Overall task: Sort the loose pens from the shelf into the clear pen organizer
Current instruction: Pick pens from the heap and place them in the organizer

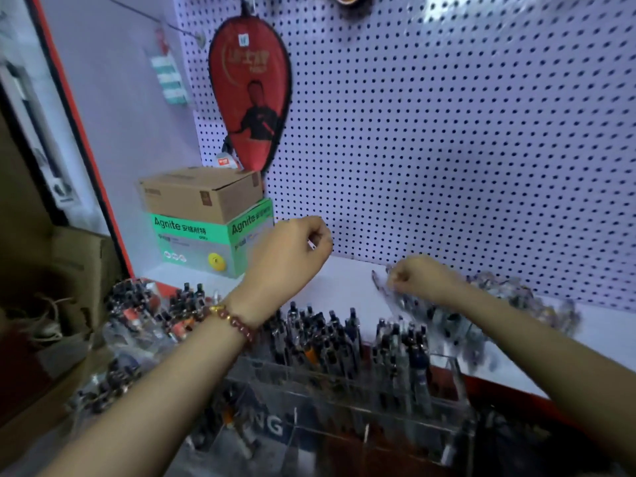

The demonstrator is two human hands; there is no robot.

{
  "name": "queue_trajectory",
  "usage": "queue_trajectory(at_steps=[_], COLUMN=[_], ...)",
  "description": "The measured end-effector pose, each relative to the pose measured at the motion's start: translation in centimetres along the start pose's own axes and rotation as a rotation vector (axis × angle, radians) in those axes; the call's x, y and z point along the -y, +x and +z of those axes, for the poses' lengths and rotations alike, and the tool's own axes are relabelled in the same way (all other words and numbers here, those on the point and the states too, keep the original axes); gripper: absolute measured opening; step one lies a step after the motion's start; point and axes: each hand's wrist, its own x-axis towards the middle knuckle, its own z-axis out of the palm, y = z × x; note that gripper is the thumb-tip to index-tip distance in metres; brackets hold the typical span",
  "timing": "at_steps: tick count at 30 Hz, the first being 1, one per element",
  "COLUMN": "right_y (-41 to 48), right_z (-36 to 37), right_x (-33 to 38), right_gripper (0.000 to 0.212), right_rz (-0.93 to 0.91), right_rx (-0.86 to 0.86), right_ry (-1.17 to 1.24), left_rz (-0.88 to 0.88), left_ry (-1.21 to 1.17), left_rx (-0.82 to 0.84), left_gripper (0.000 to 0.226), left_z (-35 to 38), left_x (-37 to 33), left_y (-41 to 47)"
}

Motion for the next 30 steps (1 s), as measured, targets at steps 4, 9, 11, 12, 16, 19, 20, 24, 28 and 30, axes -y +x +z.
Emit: queue_trajectory(at_steps=[4,9,11,12,16,19,20,24,28,30], right_y=[0.5,1.5,1.4,1.3,1.1,1.1,1.2,0.9,0.7,0.7], right_z=[2.0,2.7,2.6,2.6,3.3,3.8,3.8,3.5,2.8,2.0], right_x=[0.4,1.2,1.2,1.2,1.8,1.9,1.9,1.7,1.7,1.6], right_gripper=[0.036,0.040,0.032,0.032,0.042,0.046,0.041,0.021,0.038,0.041], right_rz=[-0.058,0.042,0.047,0.044,0.095,0.144,0.142,0.169,0.183,0.197], right_rx=[-0.030,0.057,0.034,0.026,0.013,0.039,0.050,0.042,-0.001,-0.079], right_ry=[-0.339,-0.363,-0.348,-0.355,-0.448,-0.489,-0.483,-0.357,-0.144,0.106], left_rz=[-0.050,-0.070,-0.066,-0.068,-0.076,-0.070,-0.066,-0.044,-0.030,-0.027], left_ry=[-0.038,-0.100,-0.130,-0.143,-0.161,-0.154,-0.152,-0.170,-0.201,-0.232], left_rx=[0.143,0.192,0.213,0.220,0.216,0.210,0.211,0.253,0.271,0.249], left_gripper=[0.013,0.018,0.019,0.019,0.018,0.018,0.019,0.020,0.017,0.011], left_z=[2.8,3.3,3.2,3.3,3.3,3.3,3.3,3.2,3.3,3.3], left_x=[1.1,1.7,1.6,1.6,1.4,1.3,1.3,1.2,1.4,1.5], left_y=[0.6,0.6,0.5,0.5,0.4,0.3,0.3,0.2,0.2,0.1])
